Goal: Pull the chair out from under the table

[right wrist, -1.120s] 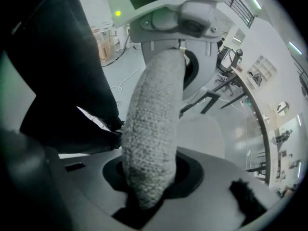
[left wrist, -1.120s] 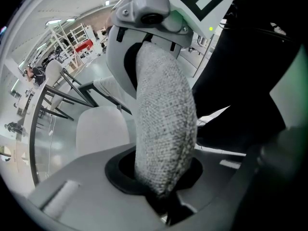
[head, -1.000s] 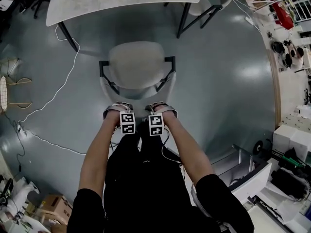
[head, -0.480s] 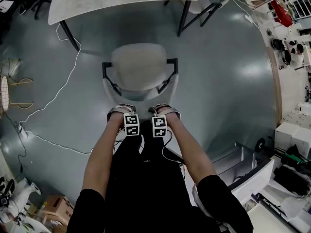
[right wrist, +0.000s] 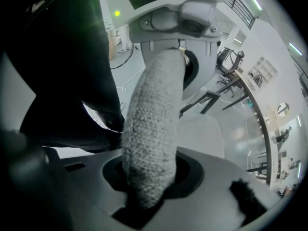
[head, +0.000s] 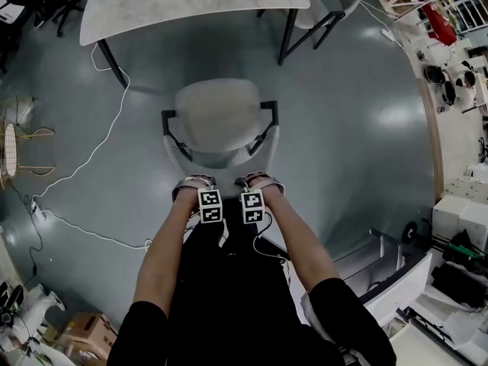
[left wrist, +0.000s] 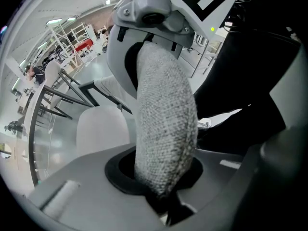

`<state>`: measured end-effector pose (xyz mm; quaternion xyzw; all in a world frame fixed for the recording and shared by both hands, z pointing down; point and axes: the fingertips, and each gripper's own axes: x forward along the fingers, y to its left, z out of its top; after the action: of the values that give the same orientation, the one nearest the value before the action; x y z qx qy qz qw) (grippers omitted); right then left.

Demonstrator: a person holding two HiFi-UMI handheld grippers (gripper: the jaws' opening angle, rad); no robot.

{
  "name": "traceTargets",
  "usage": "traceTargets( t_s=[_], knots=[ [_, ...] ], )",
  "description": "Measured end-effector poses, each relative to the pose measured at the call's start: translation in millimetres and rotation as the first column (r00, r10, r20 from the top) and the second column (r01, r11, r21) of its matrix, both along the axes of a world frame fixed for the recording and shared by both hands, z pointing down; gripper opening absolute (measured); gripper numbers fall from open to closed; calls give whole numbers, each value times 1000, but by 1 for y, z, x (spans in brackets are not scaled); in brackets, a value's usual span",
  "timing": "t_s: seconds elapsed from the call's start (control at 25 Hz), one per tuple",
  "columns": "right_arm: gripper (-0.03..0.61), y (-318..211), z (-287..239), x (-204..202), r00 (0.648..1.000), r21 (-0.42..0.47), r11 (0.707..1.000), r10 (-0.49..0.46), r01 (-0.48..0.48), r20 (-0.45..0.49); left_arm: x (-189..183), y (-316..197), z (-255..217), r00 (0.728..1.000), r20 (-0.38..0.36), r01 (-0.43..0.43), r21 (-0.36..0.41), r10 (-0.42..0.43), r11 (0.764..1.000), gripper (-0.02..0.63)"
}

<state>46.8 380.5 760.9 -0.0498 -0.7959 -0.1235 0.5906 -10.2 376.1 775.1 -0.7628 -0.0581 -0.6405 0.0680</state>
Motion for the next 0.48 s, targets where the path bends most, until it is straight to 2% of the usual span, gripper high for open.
traceTargets(
  t_s=[0.2,0.48],
  knots=[
    [112,0,1,-2,1000,-8,1000,-4,4,-1,-2,-1,1,1000,0,3,9,-3,1000,78],
    [152,2,1,7,1000,-43,999,18,-19,-11,7,-2,-1,999,-17,33,21,-33,999,120]
  ],
)
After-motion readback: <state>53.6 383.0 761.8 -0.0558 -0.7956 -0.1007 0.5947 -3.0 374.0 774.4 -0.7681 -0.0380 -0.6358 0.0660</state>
